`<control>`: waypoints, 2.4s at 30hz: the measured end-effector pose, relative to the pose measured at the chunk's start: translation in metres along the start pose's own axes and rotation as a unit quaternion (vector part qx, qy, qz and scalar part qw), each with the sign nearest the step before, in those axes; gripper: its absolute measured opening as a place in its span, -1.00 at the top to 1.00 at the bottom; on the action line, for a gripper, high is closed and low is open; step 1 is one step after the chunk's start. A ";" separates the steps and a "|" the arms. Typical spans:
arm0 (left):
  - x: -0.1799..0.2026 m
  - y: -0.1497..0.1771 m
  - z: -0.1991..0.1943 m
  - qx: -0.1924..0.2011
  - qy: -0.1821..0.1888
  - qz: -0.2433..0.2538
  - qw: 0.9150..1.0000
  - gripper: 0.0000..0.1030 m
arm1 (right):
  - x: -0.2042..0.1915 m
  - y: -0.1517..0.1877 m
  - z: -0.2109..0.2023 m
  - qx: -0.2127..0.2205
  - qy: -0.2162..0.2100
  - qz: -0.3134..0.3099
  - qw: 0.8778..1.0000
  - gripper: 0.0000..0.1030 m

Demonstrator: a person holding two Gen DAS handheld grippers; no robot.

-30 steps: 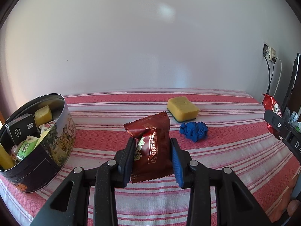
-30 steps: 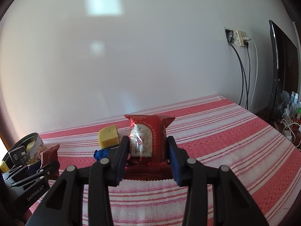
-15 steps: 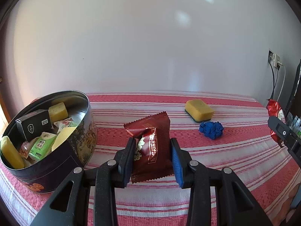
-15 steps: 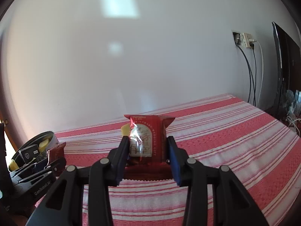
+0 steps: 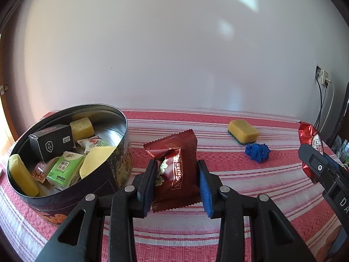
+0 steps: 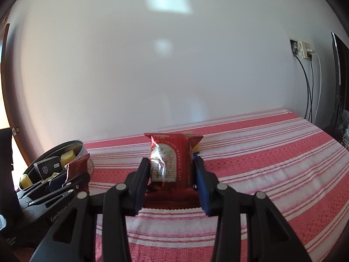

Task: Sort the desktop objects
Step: 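Carry both red packets over the metal tin, then release both red packets into the tin by opening both grippers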

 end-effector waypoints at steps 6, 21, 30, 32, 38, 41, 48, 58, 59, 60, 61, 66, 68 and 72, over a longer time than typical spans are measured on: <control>-0.015 -0.001 -0.008 0.006 0.003 -0.005 1.000 0.25 | -0.026 0.003 0.007 -0.010 -0.020 -0.014 1.000 0.21; -0.134 -0.036 -0.035 0.041 -0.073 -0.061 0.995 0.25 | -0.159 -0.012 0.031 -0.020 -0.124 -0.074 0.989 0.21; -0.195 -0.055 -0.001 0.007 -0.150 -0.078 0.986 0.24 | -0.229 -0.020 0.085 -0.047 -0.142 -0.084 0.985 0.21; -0.202 -0.056 0.008 -0.007 -0.153 -0.082 0.985 0.24 | -0.235 -0.020 0.097 -0.058 -0.143 -0.077 0.985 0.21; -0.214 -0.042 0.022 -0.040 -0.142 -0.108 0.983 -0.59 | -0.238 -0.012 0.113 -0.052 -0.141 -0.067 0.986 -0.05; -0.208 -0.045 0.014 -0.017 -0.161 -0.087 0.983 -0.74 | -0.232 -0.012 0.107 -0.035 -0.144 -0.058 0.987 -0.21; -0.204 -0.047 0.004 0.010 -0.165 -0.089 0.982 -0.78 | -0.223 -0.018 0.097 -0.011 -0.152 -0.030 0.988 -0.41; -0.200 -0.052 -0.008 0.079 -0.166 -0.084 0.979 -0.77 | -0.196 -0.027 0.073 0.059 -0.095 -0.012 0.994 -0.95; -0.196 -0.053 -0.011 0.093 -0.167 -0.080 0.978 -0.77 | -0.190 -0.028 0.068 0.074 -0.085 -0.010 0.994 -0.96; -0.193 -0.054 -0.014 0.106 -0.168 -0.075 0.977 -0.77 | -0.185 -0.030 0.064 0.088 -0.079 -0.008 0.993 -0.96; -0.188 -0.055 -0.018 0.120 -0.171 -0.070 0.976 -0.77 | -0.180 -0.032 0.060 0.100 -0.072 -0.008 0.992 -0.99; -0.173 -0.053 -0.022 0.149 -0.162 -0.053 0.974 -0.77 | -0.163 -0.027 0.058 0.100 -0.052 0.000 0.994 -1.00; -0.168 -0.051 -0.021 0.151 -0.156 -0.045 0.975 -0.77 | -0.159 -0.026 0.059 0.097 -0.049 0.002 0.994 -1.00; -0.157 -0.046 -0.017 0.145 -0.147 -0.030 0.978 -0.77 | -0.156 -0.023 0.059 0.093 -0.045 -0.006 0.995 -1.00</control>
Point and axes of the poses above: each gripper's, at about its wrist camera, not at the fingertips, and z roughly the way its jaws point, x to its right, y to its underside, the point moved 6 cm from there along z, roughly the way its jaws point, and after that the axes turned 3 degrees about -x, right-handed, at the moved point
